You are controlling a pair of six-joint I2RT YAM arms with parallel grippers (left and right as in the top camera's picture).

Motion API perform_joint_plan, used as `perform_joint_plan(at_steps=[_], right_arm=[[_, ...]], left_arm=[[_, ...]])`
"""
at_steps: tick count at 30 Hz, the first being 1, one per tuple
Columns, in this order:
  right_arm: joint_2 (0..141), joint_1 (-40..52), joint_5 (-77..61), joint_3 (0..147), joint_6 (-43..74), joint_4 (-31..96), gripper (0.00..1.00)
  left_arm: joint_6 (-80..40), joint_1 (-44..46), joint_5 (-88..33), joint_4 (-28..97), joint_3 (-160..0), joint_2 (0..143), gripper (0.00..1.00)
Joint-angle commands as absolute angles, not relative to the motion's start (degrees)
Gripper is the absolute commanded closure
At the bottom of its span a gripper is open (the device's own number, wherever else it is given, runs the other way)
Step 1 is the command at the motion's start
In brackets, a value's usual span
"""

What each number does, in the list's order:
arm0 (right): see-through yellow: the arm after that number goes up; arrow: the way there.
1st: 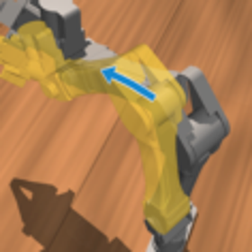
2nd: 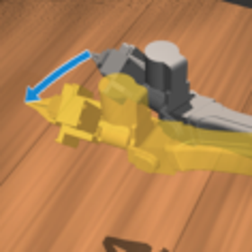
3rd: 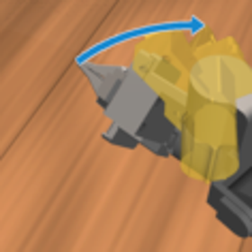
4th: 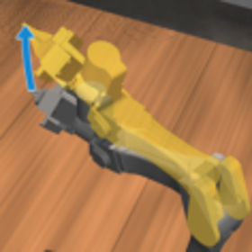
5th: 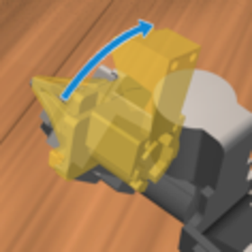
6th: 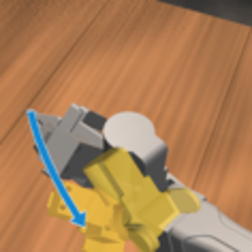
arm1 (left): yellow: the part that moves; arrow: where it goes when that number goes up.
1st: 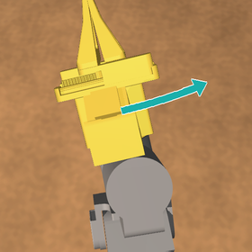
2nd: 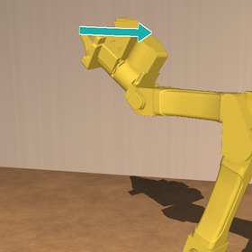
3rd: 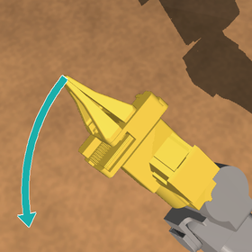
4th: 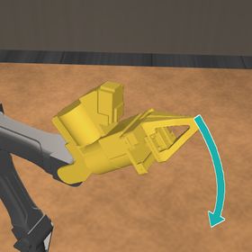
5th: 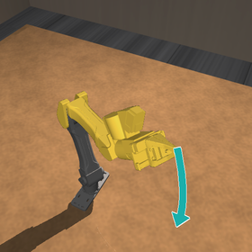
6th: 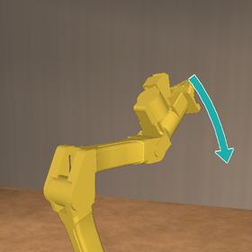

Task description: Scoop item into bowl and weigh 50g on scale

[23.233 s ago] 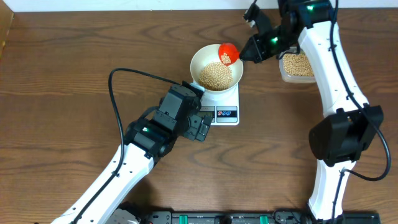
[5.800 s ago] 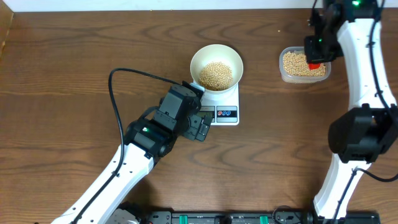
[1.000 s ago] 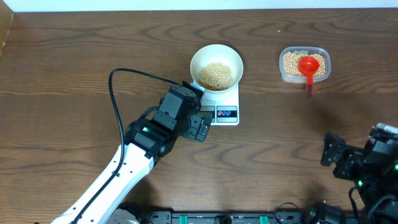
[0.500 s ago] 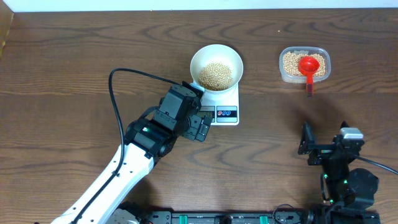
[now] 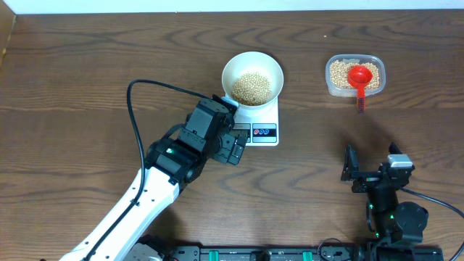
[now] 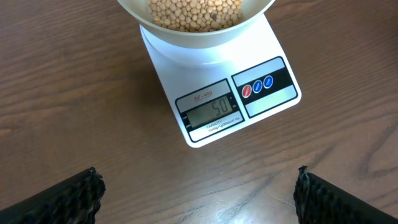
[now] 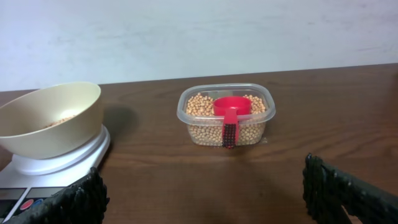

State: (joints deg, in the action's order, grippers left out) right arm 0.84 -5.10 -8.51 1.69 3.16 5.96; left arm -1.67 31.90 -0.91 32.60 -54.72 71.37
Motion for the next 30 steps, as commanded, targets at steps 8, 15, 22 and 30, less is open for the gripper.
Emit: perform_joint_plan(at_steps=[8,15,22,30], right_arm=[[0.3,-4.8,-7.6,1.0,2.9,5.1,0.01],[0.3,-4.8,-7.6,0.9,2.9,4.9,0.01],[0.3,-4.8,-7.6,0.9,2.9,4.9,0.01],[0.3,-4.8,-7.6,0.9,2.9,4.9,0.01]], left_arm=[[-1.8,31.6,-0.2,32.6,-54.3,71.3,0.00],[-1.8,31.6,-0.2,32.6,-54.3,71.3,0.00],[-1.8,31.6,-0.2,32.6,-54.4,71.3,0.00],[-1.8,31.6,-0.2,32.6,-54.3,71.3,0.00]])
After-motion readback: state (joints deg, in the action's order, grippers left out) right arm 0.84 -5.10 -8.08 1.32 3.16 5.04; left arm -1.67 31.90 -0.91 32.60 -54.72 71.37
